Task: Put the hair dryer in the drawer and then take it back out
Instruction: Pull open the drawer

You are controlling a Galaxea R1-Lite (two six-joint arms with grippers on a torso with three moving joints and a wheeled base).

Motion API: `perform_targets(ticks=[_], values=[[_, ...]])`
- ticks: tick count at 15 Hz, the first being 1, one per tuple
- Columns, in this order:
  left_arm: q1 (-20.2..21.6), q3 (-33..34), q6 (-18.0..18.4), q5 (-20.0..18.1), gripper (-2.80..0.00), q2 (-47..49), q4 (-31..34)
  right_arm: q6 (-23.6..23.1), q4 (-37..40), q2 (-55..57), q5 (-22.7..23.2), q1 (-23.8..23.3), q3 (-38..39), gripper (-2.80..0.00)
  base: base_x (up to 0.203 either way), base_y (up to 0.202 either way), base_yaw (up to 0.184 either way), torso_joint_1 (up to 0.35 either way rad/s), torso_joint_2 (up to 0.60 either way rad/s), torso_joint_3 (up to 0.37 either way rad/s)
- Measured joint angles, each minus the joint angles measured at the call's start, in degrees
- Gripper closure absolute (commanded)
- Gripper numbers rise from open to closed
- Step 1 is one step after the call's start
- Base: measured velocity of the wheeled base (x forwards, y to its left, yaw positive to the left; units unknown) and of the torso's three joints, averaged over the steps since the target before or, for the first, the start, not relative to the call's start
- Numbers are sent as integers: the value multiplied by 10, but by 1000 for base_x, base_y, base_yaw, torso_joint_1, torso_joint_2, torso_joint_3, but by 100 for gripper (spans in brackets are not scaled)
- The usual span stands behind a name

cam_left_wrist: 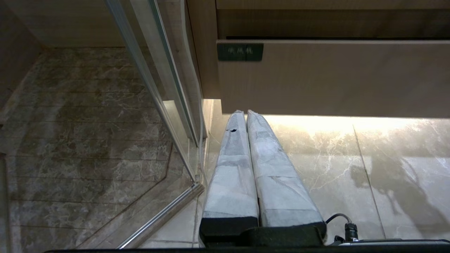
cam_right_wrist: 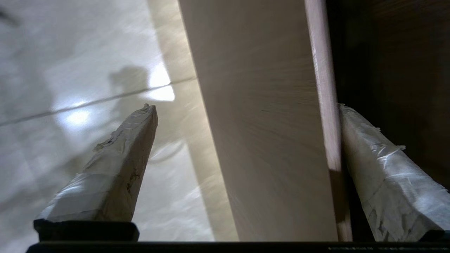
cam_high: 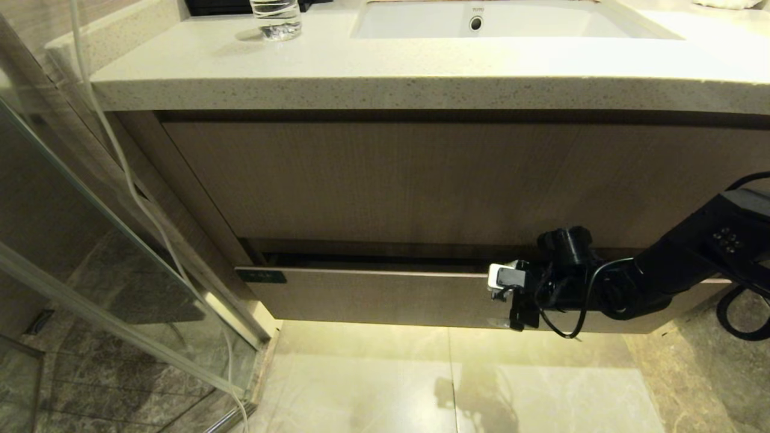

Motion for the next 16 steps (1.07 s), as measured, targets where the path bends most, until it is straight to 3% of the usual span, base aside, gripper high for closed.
perform_targets(ticks=[4, 7, 16], values=[[0, 0, 0, 0, 0, 0, 0, 3, 37, -15, 0, 4, -2, -280, 0, 0, 0, 0, 0, 0], [0, 0, 0, 0, 0, 0, 0, -19, 124, -55, 4, 5, 6, -280, 0, 0, 0, 0, 0, 0], [0, 0, 0, 0, 0, 0, 0, -33, 222, -344, -71, 5, 144, -280, 0, 0, 0, 0, 0, 0]])
